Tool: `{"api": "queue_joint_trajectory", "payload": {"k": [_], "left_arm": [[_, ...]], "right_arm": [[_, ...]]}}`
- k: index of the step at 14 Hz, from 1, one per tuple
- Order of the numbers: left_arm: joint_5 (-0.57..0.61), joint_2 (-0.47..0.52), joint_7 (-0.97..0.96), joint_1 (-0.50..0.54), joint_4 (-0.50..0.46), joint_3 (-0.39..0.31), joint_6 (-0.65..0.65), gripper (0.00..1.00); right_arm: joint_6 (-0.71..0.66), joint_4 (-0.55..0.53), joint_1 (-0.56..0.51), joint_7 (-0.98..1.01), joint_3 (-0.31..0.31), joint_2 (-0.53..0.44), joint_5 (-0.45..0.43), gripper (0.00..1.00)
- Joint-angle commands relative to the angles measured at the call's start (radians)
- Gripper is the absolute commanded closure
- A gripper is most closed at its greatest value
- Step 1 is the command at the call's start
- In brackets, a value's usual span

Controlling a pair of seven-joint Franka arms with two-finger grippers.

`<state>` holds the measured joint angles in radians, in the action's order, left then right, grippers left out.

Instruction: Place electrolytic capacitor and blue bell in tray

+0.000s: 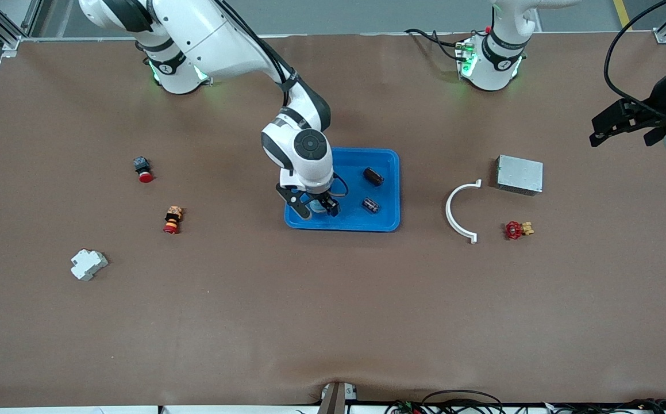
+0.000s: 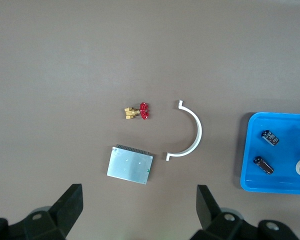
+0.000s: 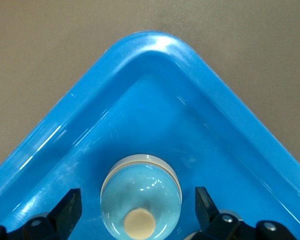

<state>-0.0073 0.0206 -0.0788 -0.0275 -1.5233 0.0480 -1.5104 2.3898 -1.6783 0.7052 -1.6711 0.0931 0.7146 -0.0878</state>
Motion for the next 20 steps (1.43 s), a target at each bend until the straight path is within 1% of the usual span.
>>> {"api": "queue_joint_trajectory", "payload": {"k": [1, 3, 5, 8, 12, 14, 18, 20], "left_arm": [[-0.01, 0.002, 0.019, 0.0, 0.003, -0.002, 0.01, 0.0], [-0.008, 0.001, 0.019, 0.0, -0.003, -0.004, 0.01, 0.0], [-0.008, 0.001, 0.013, -0.003, 0.0, -0.002, 0.01, 0.0], [-0.007, 0.001, 0.013, -0.005, 0.0, -0.002, 0.009, 0.0], [-0.007, 0.007, 0.002, -0.002, -0.003, -0.002, 0.01, 0.0], [0.0, 0.013, -0.024, -0.003, -0.003, 0.0, 0.012, 0.0], [0.0, 0.013, -0.03, -0.002, -0.018, 0.006, 0.016, 0.0], [-0.002, 0.016, -0.032, -0.005, -0.015, 0.007, 0.024, 0.0]], "right_arm": [[-0.021, 0.051, 0.014, -0.021, -0.01, 0.008, -0.029, 0.0], [-0.096, 0.057, 0.008, 0.034, -0.007, -0.006, -0.033, 0.0], [-0.196, 0.065, -0.003, 0.097, -0.006, -0.058, -0.024, 0.0], [-0.325, 0.071, -0.052, 0.224, -0.004, -0.139, -0.018, 0.0], [-0.46, 0.066, -0.191, 0.534, -0.004, -0.243, -0.018, 0.0], [-0.521, 0.065, -0.263, 0.682, -0.004, -0.28, -0.018, 0.0], [-0.593, 0.054, -0.413, 0.994, -0.006, -0.351, -0.018, 0.0], [-0.598, 0.014, -0.484, 1.13, -0.006, -0.408, -0.018, 0.0]]}}
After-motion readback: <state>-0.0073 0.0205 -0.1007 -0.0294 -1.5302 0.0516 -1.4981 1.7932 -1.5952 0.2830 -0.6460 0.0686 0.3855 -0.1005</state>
